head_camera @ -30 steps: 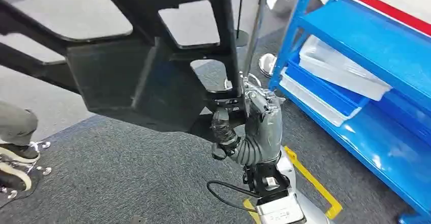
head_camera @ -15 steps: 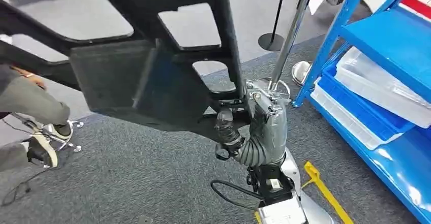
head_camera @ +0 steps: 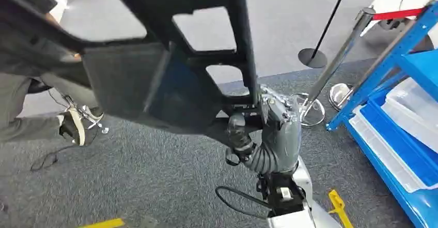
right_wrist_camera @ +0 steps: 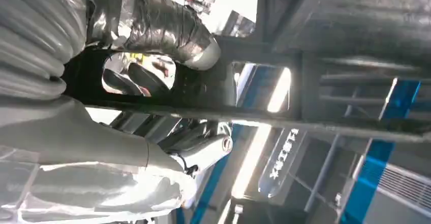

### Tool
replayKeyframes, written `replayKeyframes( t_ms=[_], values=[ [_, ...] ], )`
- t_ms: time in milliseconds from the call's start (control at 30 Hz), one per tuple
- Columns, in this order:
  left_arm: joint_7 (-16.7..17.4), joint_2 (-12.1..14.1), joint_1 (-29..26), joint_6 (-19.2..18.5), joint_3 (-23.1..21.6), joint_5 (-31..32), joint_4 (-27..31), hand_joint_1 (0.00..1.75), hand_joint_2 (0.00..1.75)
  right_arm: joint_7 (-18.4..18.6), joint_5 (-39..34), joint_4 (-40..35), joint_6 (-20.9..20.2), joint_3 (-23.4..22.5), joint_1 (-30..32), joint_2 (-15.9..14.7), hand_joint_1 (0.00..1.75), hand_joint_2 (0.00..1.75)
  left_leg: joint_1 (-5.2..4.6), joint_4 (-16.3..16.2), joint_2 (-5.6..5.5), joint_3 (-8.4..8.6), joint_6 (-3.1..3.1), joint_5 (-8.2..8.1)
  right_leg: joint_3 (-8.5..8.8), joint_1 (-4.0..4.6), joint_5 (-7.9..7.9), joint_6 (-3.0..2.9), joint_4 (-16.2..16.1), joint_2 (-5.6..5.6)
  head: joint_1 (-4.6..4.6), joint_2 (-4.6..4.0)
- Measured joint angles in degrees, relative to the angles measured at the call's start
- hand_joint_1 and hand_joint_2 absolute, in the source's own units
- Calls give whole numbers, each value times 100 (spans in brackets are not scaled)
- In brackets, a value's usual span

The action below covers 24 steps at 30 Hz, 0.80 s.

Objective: Take the parts from the cabinet and place them on the table.

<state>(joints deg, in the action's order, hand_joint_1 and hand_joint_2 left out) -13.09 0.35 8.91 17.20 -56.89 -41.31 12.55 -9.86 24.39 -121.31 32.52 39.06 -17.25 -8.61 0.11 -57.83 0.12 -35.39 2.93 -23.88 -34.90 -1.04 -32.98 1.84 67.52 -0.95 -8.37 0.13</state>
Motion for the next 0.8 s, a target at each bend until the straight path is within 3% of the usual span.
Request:
replayKeyframes(
  t_ms=[33, 67, 100, 167, 200, 233, 267, 300, 333, 400, 433, 467, 500, 533, 567, 600, 633, 667, 733, 767, 800],
  values=[
    [2, -2, 24, 0, -2, 9, 0, 0, 175, 7, 13, 0, 17, -13, 38, -7, 175, 175, -7, -6, -88, -3, 0, 0, -254, 8, -166, -7, 457, 59, 0, 0],
    [4, -2, 33, -2, -11, 15, 0, 0, 175, 11, 37, 0, 37, -15, 85, -15, 175, 175, -14, -10, -182, 0, 8, -5, -453, 8, -219, -8, 774, 81, -2, 0],
    [7, -2, 35, -18, -44, 15, 0, 0, 175, 13, 48, -4, 48, -15, 121, -28, 175, 175, -15, -22, -277, 1, 15, -14, -544, 8, -158, -8, 846, 86, -2, 0],
    [24, 0, 33, -39, -92, 26, 0, 0, 175, 20, 59, -15, 57, -18, 137, -50, 175, 175, -10, -66, -447, 2, 1, -33, -429, -4, 227, -12, 436, 96, 4, 0],
    [30, -2, 34, -48, -94, 46, 0, 0, 175, 24, 72, -31, 59, -22, 141, -52, 175, 175, -4, -103, -539, 3, -25, -57, -234, -19, 532, -18, -42, 151, 2, 0],
    [41, -6, 40, -65, -94, 74, 0, 0, 175, 26, 107, -46, 70, -26, 149, -55, 175, 175, 3, -146, -614, 0, -47, -83, -51, -36, 755, -26, -489, 321, 22, 0],
    [48, -13, 45, -81, -96, 94, 0, 0, 175, 33, 129, -46, 78, -28, 161, -57, 175, 175, 3, -169, -662, -31, -66, -103, 5, -64, 642, -42, -587, 617, 30, 0],
    [66, -13, 97, -85, -96, 116, 2, 0, 175, 48, 155, -74, 101, -33, 198, -61, 175, 175, 4, -219, -770, -101, -110, -106, 36, -78, 631, -30, -678, 632, 10, 0],
    [70, -13, 106, -85, -98, 122, 0, 0, 175, 57, 162, -79, 114, -37, 213, -70, 175, 175, 39, -215, -790, -121, -142, -89, 26, -43, 642, -49, -685, 576, 31, 0],
    [74, -9, 81, -90, -103, 120, 0, 0, 175, 83, 171, -92, 124, -39, 207, -79, 175, 175, 64, -165, -938, -145, -234, -68, 48, -28, 647, -125, -701, 465, 20, 0],
    [74, 31, 70, -90, -105, 120, 0, 0, 175, 90, 173, -94, 131, -39, 206, -79, 175, 175, 64, -194, -892, -154, -240, -84, 84, -85, 663, -153, -740, 370, 24, 0],
    [70, 11, 64, -90, -105, 122, 2, 0, 175, 94, 175, -94, 137, -39, 216, -79, 175, 175, 0, -323, -507, -196, -275, -154, 116, -79, 652, -182, -761, 312, -27, 0],
    [72, 11, 81, -90, -105, 125, 2, 0, 175, 94, 175, -107, 153, -39, 222, -79, 175, 175, 11, -638, -250, -363, -309, -325, 133, -66, 642, -212, -766, 216, -99, 0],
    [74, 11, 97, -85, -105, 129, 2, 0, 175, 94, 175, -107, 159, -39, 229, -83, 175, 175, 34, -1071, -133, -595, -338, -520, 138, -48, 629, -231, -765, 130, -96, 0],
    [90, 11, 106, -70, -105, 136, 2, 0, 175, 96, 175, -109, 162, -39, 245, -85, 175, 175, 51, -1477, -85, -819, -354, -675, 140, -35, 616, -240, -765, 36, -103, 0],
    [120, 11, 106, -61, -105, 138, 2, 0, 175, 96, 175, -109, 162, -39, 253, -85, 175, 175, 59, -1769, -61, -986, -362, -748, 140, -32, 604, -241, -764, -48, -101, 0],
    [153, 11, 96, -57, -105, 136, 2, 0, 175, 96, 175, -107, 162, -39, 259, -85, 175, 175, 62, -1832, -49, -1036, -364, -697, 148, -29, 591, -236, -763, -127, -103, 0],
    [171, 11, 86, -55, -105, 136, 2, 0, 175, 96, 175, -109, 164, -39, 260, -85, 175, 175, 62, -1644, -42, -951, -356, -534, 162, -25, 578, -235, -763, -199, -101, 0],
    [175, 13, 89, -52, -105, 133, 2, 0, 175, 96, 175, -109, 164, -39, 259, -87, 175, 175, 52, -709, 46, -442, -297, -50, 229, -11, 534, -214, -764, -341, -101, 0],
    [175, 15, 97, -53, -105, 129, 2, 0, 175, 96, 175, -111, 164, -39, 259, -85, 175, 175, 26, -305, 224, -219, -249, 80, 263, -6, 512, -201, -766, -394, -101, 0],
    [175, 15, 118, -52, -105, 116, 2, 0, 175, 96, 175, -120, 164, -39, 260, -87, 175, 175, -53, -189, 470, -167, -184, -61, 287, 17, 500, -182, -799, -458, -96, 0]
  ],
)
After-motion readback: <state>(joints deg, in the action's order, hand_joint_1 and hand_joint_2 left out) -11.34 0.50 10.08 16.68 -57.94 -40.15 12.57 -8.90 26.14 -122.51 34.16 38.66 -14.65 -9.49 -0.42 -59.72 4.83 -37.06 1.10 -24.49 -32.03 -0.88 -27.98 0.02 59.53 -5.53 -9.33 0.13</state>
